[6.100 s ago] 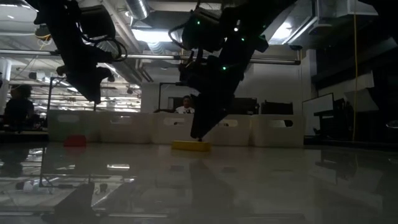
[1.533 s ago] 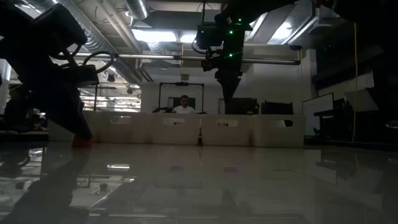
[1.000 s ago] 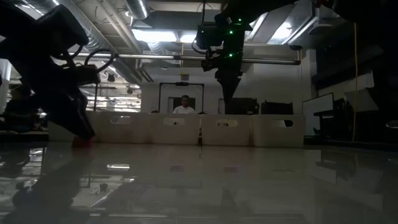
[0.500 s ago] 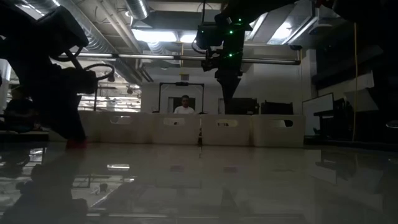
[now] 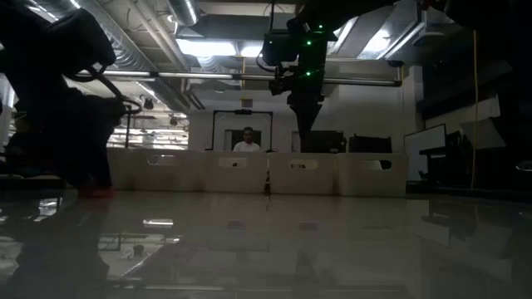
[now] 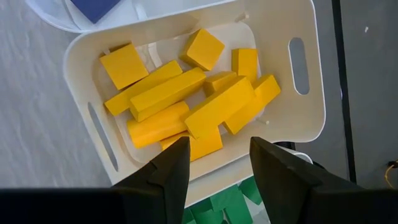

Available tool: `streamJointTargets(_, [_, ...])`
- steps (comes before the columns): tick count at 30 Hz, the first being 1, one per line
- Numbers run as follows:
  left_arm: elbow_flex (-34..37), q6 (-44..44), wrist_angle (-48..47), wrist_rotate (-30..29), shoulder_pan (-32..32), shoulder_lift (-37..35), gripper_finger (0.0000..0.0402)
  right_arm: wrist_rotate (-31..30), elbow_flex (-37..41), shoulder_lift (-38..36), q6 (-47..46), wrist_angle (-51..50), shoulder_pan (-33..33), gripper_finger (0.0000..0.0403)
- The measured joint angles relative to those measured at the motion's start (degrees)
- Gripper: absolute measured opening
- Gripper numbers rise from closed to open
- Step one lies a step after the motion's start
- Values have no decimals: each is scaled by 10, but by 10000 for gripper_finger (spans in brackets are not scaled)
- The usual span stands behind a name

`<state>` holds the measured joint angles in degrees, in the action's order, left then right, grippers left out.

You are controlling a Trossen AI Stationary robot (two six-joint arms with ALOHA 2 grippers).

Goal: Sort blocks
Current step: Put the red block into the middle left white bin

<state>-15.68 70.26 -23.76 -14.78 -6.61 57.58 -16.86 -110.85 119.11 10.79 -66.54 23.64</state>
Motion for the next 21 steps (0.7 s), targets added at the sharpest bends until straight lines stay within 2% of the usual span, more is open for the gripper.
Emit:
streamJointTargets(3, [1,63,7,-2,1,0,156,0,0,0,0,0,0,170])
streamJointTargets(6, [3,84,26,-2,1,-3,156,0,0,0,0,0,0,170])
streamJointTargets(12, [6,67,64,21,0,-33,156,0,0,0,0,1,0,170])
streamJointTargets(21, [6,25,68,12,0,-46,156,0,0,0,0,2,0,170])
